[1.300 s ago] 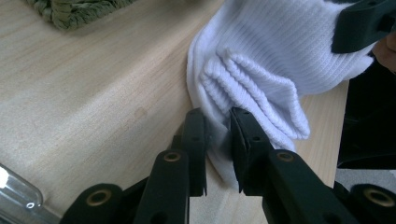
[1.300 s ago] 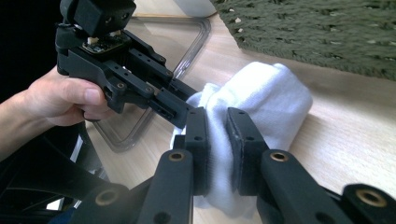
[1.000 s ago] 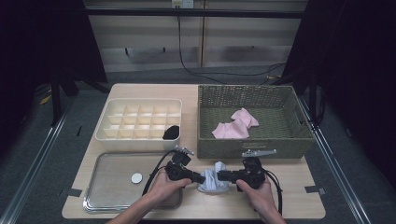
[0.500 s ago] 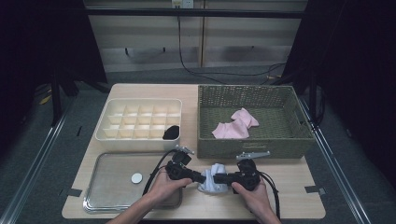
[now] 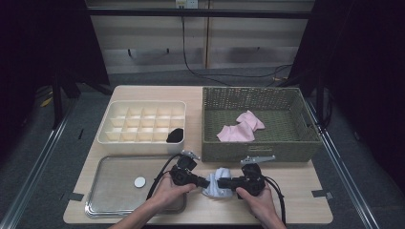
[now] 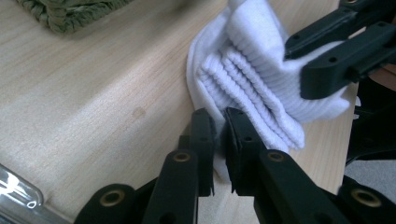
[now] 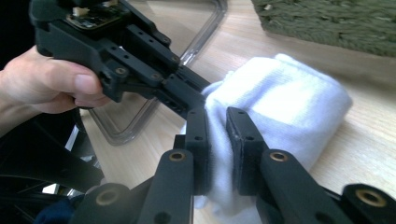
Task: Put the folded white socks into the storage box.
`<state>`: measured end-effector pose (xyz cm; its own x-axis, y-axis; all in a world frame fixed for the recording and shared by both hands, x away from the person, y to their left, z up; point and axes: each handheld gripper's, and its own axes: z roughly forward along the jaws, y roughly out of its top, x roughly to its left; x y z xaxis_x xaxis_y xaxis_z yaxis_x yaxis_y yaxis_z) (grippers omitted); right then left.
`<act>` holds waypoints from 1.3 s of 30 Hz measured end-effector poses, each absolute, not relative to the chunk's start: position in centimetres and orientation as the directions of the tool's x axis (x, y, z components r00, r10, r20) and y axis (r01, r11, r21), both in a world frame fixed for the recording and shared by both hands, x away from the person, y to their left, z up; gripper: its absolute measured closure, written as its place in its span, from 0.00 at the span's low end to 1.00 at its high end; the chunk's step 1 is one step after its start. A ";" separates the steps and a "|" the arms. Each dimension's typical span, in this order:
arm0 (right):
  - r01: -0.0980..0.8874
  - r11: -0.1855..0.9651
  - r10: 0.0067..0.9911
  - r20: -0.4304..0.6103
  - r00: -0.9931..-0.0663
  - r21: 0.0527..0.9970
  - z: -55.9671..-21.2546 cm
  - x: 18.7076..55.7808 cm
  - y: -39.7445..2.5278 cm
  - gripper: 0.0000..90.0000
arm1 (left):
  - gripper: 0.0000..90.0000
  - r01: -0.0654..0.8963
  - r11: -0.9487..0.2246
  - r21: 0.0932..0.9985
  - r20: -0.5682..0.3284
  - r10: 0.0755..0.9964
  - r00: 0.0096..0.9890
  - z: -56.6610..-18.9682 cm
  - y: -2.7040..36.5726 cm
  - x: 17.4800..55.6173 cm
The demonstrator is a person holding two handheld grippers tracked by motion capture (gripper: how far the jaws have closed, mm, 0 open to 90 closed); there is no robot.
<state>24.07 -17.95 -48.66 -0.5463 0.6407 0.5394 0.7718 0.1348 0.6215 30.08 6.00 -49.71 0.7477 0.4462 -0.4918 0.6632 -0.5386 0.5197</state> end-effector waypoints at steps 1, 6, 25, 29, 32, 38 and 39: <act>0.773 0.133 0.639 0.543 -0.545 0.620 -48.6 24.0 -17.9 0.89 | 0.92 0.659 -0.545 0.518 -0.484 0.449 0.751 -49.7 6.0 30.1; 0.764 0.134 0.618 0.549 -0.563 0.632 -48.2 23.9 -17.6 0.89 | 0.93 0.651 -0.550 0.523 -0.460 0.461 0.759 -49.6 5.9 29.9; 0.779 0.158 0.602 0.567 -0.563 0.606 -49.2 24.0 -16.6 0.92 | 0.79 0.699 -0.443 0.561 -0.523 0.464 0.714 -48.7 7.0 31.0; 0.780 0.160 0.598 0.570 -0.564 0.604 -49.3 24.1 -16.6 0.92 | 0.71 0.704 -0.417 0.575 -0.537 0.458 0.709 -48.1 6.8 31.7; 0.778 0.160 0.600 0.566 -0.565 0.608 -49.3 24.1 -16.6 0.92 | 0.66 0.696 -0.407 0.592 -0.536 0.446 0.717 -47.8 6.4 31.5; 0.776 0.161 0.601 0.563 -0.568 0.610 -49.2 24.0 -16.6 0.91 | 0.54 0.705 -0.399 0.586 -0.570 0.414 0.709 -48.0 6.4 31.9; 0.776 0.161 0.601 0.563 -0.567 0.610 -49.2 24.0 -16.6 0.91 | 0.53 0.698 -0.403 0.592 -0.562 0.415 0.716 -47.9 6.3 31.8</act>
